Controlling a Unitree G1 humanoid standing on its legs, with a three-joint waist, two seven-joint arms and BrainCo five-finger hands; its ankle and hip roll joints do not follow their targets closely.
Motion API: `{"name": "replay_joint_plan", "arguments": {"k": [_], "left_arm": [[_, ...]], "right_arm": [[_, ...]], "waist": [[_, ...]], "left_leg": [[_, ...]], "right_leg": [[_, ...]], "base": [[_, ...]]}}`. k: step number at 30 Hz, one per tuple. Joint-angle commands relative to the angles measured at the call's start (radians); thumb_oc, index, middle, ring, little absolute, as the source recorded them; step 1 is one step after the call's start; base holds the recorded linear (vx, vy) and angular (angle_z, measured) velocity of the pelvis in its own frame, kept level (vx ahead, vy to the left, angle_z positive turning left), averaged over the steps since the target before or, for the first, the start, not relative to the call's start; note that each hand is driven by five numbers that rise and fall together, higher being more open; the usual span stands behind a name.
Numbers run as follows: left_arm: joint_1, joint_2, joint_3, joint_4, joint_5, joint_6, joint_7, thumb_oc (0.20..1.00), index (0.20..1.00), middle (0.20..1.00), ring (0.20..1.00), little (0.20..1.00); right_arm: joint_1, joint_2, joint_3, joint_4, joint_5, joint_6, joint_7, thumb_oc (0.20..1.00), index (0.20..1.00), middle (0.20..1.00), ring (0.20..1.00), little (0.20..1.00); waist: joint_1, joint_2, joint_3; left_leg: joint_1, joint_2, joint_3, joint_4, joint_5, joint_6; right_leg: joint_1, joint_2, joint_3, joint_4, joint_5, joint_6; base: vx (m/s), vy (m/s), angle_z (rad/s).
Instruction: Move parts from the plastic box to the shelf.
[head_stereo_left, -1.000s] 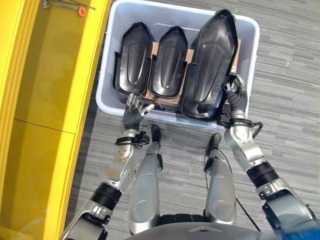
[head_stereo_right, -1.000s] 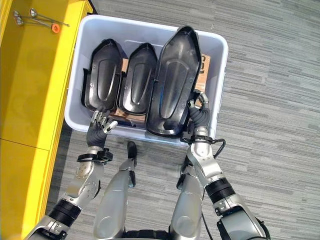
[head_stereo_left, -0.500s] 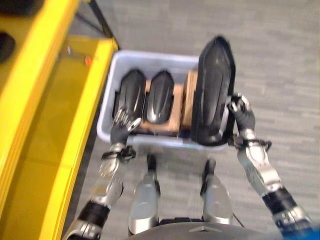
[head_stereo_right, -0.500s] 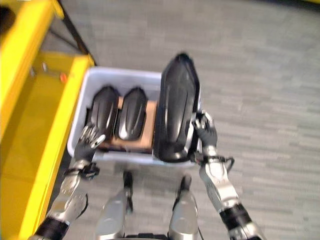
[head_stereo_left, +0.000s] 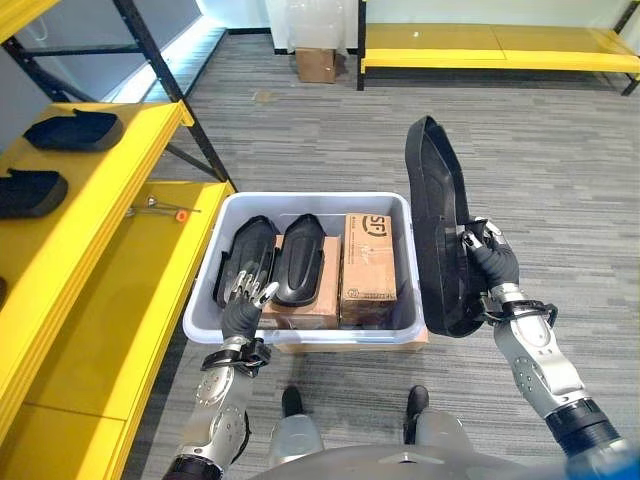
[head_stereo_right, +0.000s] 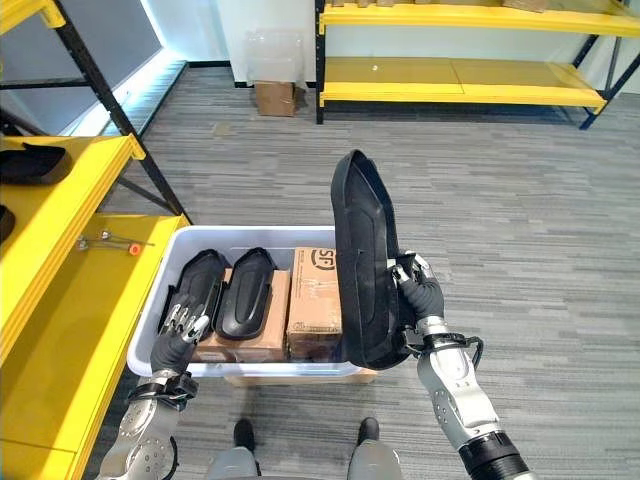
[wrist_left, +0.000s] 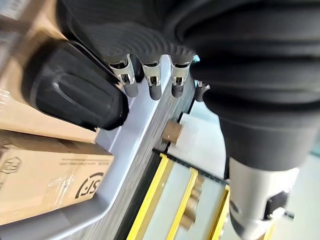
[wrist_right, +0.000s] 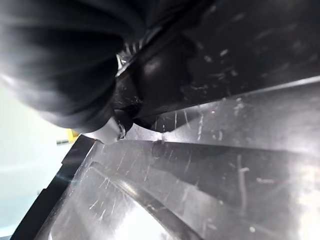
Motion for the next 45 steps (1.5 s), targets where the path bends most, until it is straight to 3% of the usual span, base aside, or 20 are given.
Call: {"name": "replay_joint_plan", "arguments": {"k": [1,2,3,4,5,8,12,19,23,25,26,27,28,29,30,32,35,36,39,45], "left_arm": [[-0.059,0.051,0.018,-0.03,-0.01,-0.021,-0.021,1.0,1.0,1.0,1.0,1.0],[-0.067,0.052,0.014,-0.027,-0.004,-0.019,-0.022,1.0,1.0,1.0,1.0,1.0],[-0.067,0.052,0.014,-0.027,-0.004,-0.019,-0.022,1.0,1.0,1.0,1.0,1.0],[-0.077,0.051,0.009,-0.02,-0.003,-0.017,-0.028,1.0,1.0,1.0,1.0,1.0],[-0.08,0.049,0.007,-0.022,-0.005,-0.016,-0.03,1.0,1.0,1.0,1.0,1.0],[-0.101,0.05,0.008,-0.031,-0.004,-0.019,-0.02,1.0,1.0,1.0,1.0,1.0],[-0.101,0.051,0.008,-0.043,0.002,-0.012,-0.032,1.0,1.0,1.0,1.0,1.0],[-0.086,0.119,0.069,-0.082,0.059,-0.021,-0.018,1.0,1.0,1.0,1.0,1.0],[-0.09,0.128,0.079,-0.087,0.073,-0.025,-0.009,1.0,1.0,1.0,1.0,1.0],[-0.091,0.133,0.076,-0.083,0.091,-0.023,-0.001,1.0,1.0,1.0,1.0,1.0],[-0.105,0.139,0.072,-0.073,0.107,-0.026,0.007,1.0,1.0,1.0,1.0,1.0],[-0.105,0.139,0.072,-0.072,0.108,-0.026,0.007,1.0,1.0,1.0,1.0,1.0],[-0.117,0.143,0.068,-0.063,0.114,-0.031,0.01,1.0,1.0,1.0,1.0,1.0],[-0.122,0.144,0.069,-0.058,0.114,-0.034,0.012,1.0,1.0,1.0,1.0,1.0],[-0.128,0.14,0.064,-0.054,0.121,-0.033,0.012,1.0,1.0,1.0,1.0,1.0],[-0.143,0.125,0.053,-0.052,0.133,-0.029,0.007,1.0,1.0,1.0,1.0,1.0],[-0.158,0.122,0.05,-0.049,0.138,-0.031,0.01,1.0,1.0,1.0,1.0,1.0],[-0.172,0.114,0.045,-0.039,0.14,-0.034,0.009,1.0,1.0,1.0,1.0,1.0],[-0.181,0.107,0.033,-0.034,0.14,-0.036,0.005,1.0,1.0,1.0,1.0,1.0],[-0.153,0.076,0.027,-0.033,0.121,-0.034,-0.008,1.0,1.0,1.0,1.0,1.0]], "right_arm": [[-0.093,-0.003,-0.025,-0.078,0.027,-0.061,0.016,0.2,0.2,0.2,0.2,0.2],[-0.091,-0.014,-0.034,-0.079,0.023,-0.062,0.014,0.2,0.2,0.2,0.2,0.2],[-0.091,-0.014,-0.034,-0.079,0.023,-0.062,0.014,0.2,0.2,0.2,0.2,0.2],[-0.076,-0.016,-0.045,-0.071,0.02,-0.06,0.005,0.2,0.2,0.2,0.2,0.2],[-0.062,-0.014,-0.052,-0.073,0.02,-0.058,0.002,0.2,0.2,0.2,0.2,0.2],[-0.017,0.003,-0.078,-0.079,0.019,-0.052,-0.01,0.2,0.2,0.2,0.2,0.2],[0.028,0.02,-0.116,-0.091,0.009,-0.037,-0.003,0.2,0.2,0.2,0.2,0.2],[0.024,0.092,-0.089,-0.067,0.001,-0.009,0.011,0.2,0.2,0.2,0.2,0.2],[0.013,0.113,-0.094,-0.061,0.008,-0.009,-0.001,0.2,0.2,0.2,0.2,0.2],[0.02,0.123,-0.097,-0.065,0.007,-0.01,-0.005,0.2,0.2,0.2,0.2,0.2],[0.025,0.128,-0.094,-0.064,0.016,-0.012,-0.003,0.2,0.2,0.2,0.2,0.2],[0.024,0.128,-0.094,-0.063,0.017,-0.012,-0.002,0.2,0.2,0.2,0.2,0.2],[0.028,0.131,-0.093,-0.069,0.032,-0.017,0.004,0.2,0.2,0.2,0.2,0.2],[0.032,0.132,-0.09,-0.072,0.039,-0.016,0.005,0.2,0.2,0.2,0.2,0.2],[0.032,0.13,-0.085,-0.073,0.041,-0.018,0.012,0.2,0.2,0.2,0.2,0.2],[0.047,0.134,-0.084,-0.069,0.058,-0.026,0.023,0.2,0.2,0.2,0.2,0.2],[0.043,0.135,-0.083,-0.072,0.085,-0.031,0.036,0.2,0.2,0.2,0.2,0.2],[0.038,0.138,-0.082,-0.074,0.07,-0.029,0.033,0.2,0.2,0.2,0.2,0.2],[0.033,0.137,-0.085,-0.069,0.066,-0.031,0.029,0.2,0.2,0.2,0.2,0.2],[0.043,0.131,-0.1,-0.062,0.061,-0.027,0.034,0.2,0.2,0.2,0.2,0.2]], "waist": [[0.018,-0.055,0.02],[0.01,-0.062,0.025],[0.01,-0.062,0.026],[-0.001,-0.075,0.025],[-0.008,-0.077,0.025],[-0.024,-0.074,0.013],[-0.032,-0.071,-0.008],[0.032,-0.156,-0.014],[0.058,-0.173,-0.017],[0.055,-0.173,-0.025],[0.034,-0.17,-0.026],[0.038,-0.171,-0.027],[0.014,-0.165,-0.027],[0.002,-0.157,-0.025],[-0.017,-0.145,-0.02],[-0.055,-0.132,0.006],[-0.08,-0.136,0.017],[-0.103,-0.149,0.024],[-0.112,-0.164,0.026],[-0.094,-0.163,-0.026]], "left_leg": [[-0.048,0.063,-0.004,0.006,0.213,-0.099],[-0.057,0.069,0.052,0.045,0.195,-0.084],[-0.058,0.069,0.052,0.048,0.194,-0.083],[-0.036,0.085,0.107,0.117,0.132,-0.089],[-0.027,0.099,0.13,0.145,0.111,-0.089],[0.013,0.12,0.154,0.208,0.037,-0.087],[0.034,0.035,0.166,0.135,-0.047,-0.05],[-0.055,-0.113,0.114,0.193,-0.148,0.017],[-0.118,-0.176,0.075,0.253,-0.193,0.052],[-0.115,-0.222,0.055,0.23,-0.198,0.081],[-0.095,-0.257,0.017,0.186,-0.191,0.099],[-0.093,-0.257,0.021,0.181,-0.189,0.1],[-0.094,-0.279,-0.004,0.142,-0.151,0.116],[-0.079,-0.285,-0.02,0.12,-0.142,0.121],[-0.055,-0.287,-0.035,0.094,-0.133,0.125],[-0.006,-0.296,-0.065,0.059,-0.127,0.128],[0.02,-0.298,-0.09,0.028,-0.117,0.122],[0.057,-0.312,-0.118,-0.005,-0.116,0.116],[0.08,-0.327,-0.137,0.004,-0.136,0.111],[0.111,-0.315,-0.135,0.031,-0.185,0.098]], "right_leg": [[0.039,-0.028,-0.05,-0.023,-0.038,-0.011],[0.038,-0.045,-0.081,-0.013,-0.038,-0.019],[0.038,-0.046,-0.081,-0.012,-0.039,-0.019],[0.041,-0.074,-0.114,0.004,-0.048,-0.015],[0.046,-0.087,-0.133,0.007,-0.045,-0.013],[0.051,-0.147,-0.191,0.027,-0.023,0.006],[0.077,-0.239,-0.226,0.042,0.039,0.057],[0.142,-0.385,-0.31,-0.019,0.221,0.151],[0.174,-0.432,-0.35,-0.021,0.289,0.166],[0.172,-0.453,-0.325,0.021,0.316,0.164],[0.14,-0.426,-0.215,0.065,0.325,0.149],[0.133,-0.428,-0.208,0.07,0.324,0.149],[0.079,-0.365,-0.083,0.091,0.311,0.11],[0.041,-0.317,-0.018,0.119,0.28,0.094],[-0.012,-0.234,0.049,0.161,0.214,0.067],[-0.097,-0.13,0.073,0.174,0.117,0.033],[-0.147,-0.084,0.106,0.109,0.129,0.038],[-0.181,-0.037,0.152,-0.001,0.163,0.056],[-0.156,-0.03,0.169,-0.084,0.202,0.067],[-0.071,-0.015,0.145,-0.098,0.155,0.05]], "base": [[-0.14,-0.073,1.2],[-0.11,-0.05,1.75],[-0.09,-0.063,1.68],[-0.06,-0.041,1.32],[-0.09,-0.019,0.73],[-0.07,0.125,1.15],[0.08,0.262,0.76],[0.06,0.26,0.56],[0.07,0.208,0.63],[0.15,0.291,0.65],[0.13,0.216,0.46],[0.07,0.203,0.59],[0.03,0.155,0.9],[0.09,0.235,0.9],[0.15,0.214,0.67],[0.14,0.117,0.43],[0.11,-0.037,0.69],[0.13,-0.083,0.53],[0.17,-0.132,0.41],[0.17,-0.134,0.43]]}}
